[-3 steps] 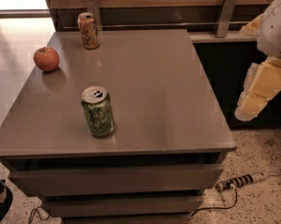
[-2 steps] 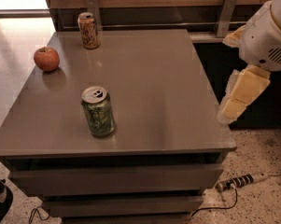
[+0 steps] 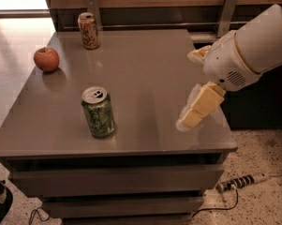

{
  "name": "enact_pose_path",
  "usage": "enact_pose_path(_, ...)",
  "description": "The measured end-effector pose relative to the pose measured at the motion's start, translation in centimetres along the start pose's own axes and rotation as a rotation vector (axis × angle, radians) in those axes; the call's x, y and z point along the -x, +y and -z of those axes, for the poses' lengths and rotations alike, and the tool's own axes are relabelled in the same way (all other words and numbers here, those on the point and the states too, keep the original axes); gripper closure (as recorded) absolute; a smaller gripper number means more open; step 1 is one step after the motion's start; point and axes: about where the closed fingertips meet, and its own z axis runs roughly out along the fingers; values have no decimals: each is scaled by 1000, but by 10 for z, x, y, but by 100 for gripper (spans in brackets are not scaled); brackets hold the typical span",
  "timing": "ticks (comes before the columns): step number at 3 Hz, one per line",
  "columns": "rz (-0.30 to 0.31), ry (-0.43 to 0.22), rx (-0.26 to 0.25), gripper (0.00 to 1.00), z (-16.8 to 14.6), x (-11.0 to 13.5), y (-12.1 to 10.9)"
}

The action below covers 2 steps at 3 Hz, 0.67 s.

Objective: Move green can near orange can

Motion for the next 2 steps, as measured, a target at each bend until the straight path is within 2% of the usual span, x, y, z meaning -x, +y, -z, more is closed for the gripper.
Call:
enact_pose_path(1,10,-120,47,0,-33,26,9)
enact_pose_path(2,15,-206,111,0,-68,44,17)
